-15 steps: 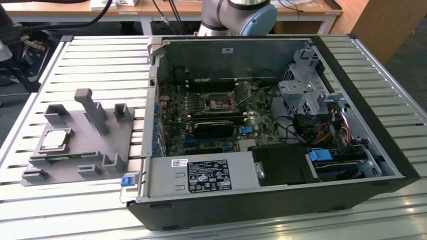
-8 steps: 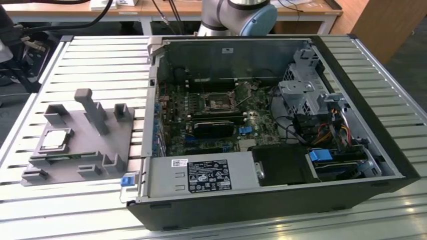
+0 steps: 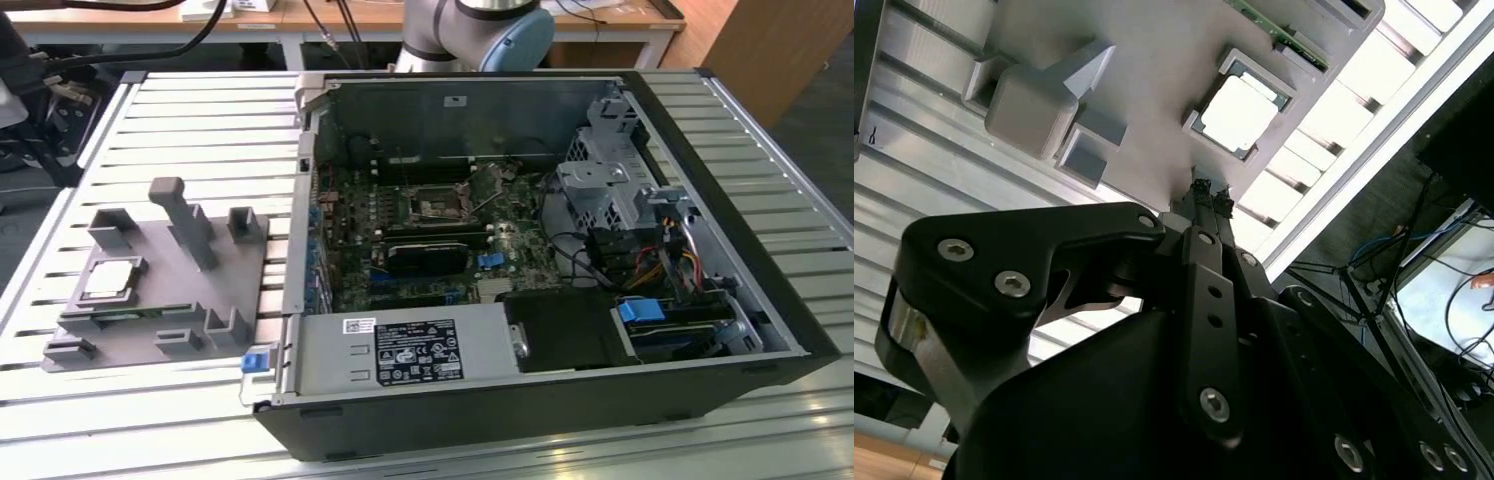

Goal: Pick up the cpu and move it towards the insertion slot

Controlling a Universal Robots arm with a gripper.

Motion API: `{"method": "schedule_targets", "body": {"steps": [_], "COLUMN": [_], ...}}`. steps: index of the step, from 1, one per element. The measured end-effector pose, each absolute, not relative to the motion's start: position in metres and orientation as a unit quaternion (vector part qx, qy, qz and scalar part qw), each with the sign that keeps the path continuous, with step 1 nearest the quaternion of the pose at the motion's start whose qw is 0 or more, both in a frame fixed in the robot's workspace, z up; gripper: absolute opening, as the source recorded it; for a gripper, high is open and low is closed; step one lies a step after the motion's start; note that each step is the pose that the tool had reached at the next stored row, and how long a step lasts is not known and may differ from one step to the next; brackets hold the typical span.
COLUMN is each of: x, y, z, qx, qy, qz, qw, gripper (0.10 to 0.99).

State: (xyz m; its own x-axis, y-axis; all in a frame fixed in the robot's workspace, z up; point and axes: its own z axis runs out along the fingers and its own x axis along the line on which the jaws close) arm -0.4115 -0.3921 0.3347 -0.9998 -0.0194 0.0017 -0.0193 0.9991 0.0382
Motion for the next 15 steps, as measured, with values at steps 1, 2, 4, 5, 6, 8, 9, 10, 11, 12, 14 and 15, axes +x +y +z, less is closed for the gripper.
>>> {"method": "schedule_targets", "body": {"steps": [1,2,4,5,6,8,9,10,11,12,14,15], "x": [-0.4114,-0.4115,-0.4114,-0.4114,-0.4115,-0.4115,-0.4115,-0.4115,-0.4115,-0.4115,-0.4117,-0.4118], "y": [-0.3921,-0.3921,-0.3921,-0.3921,-0.3921,-0.3921,-0.3921,-0.3921,-0.3921,-0.3921,-0.3925,-0.3926], "z": [0.3345,0.3343,0.3337,0.3333,0.333,0.3324,0.3321,0.3316,0.3312,0.331,0.3303,0.3299], "qx": [0.01,0.01,0.01,0.01,0.01,0.01,0.01,0.01,0.01,0.01,0.01,0.01], "qy": [-1.0,-1.0,-1.0,-1.0,-1.0,-1.0,-1.0,-1.0,-1.0,-1.0,-1.0,-1.0], "qz": [-0.019,-0.019,-0.019,-0.019,-0.019,-0.019,-0.019,-0.019,-0.019,-0.019,-0.019,-0.019], "qw": [0.001,0.001,0.001,0.001,0.001,0.001,0.001,0.001,0.001,0.001,0.001,0.001], "gripper": [0.106,0.106,0.106,0.106,0.106,0.106,0.106,0.106,0.106,0.106,0.106,0.106]}}
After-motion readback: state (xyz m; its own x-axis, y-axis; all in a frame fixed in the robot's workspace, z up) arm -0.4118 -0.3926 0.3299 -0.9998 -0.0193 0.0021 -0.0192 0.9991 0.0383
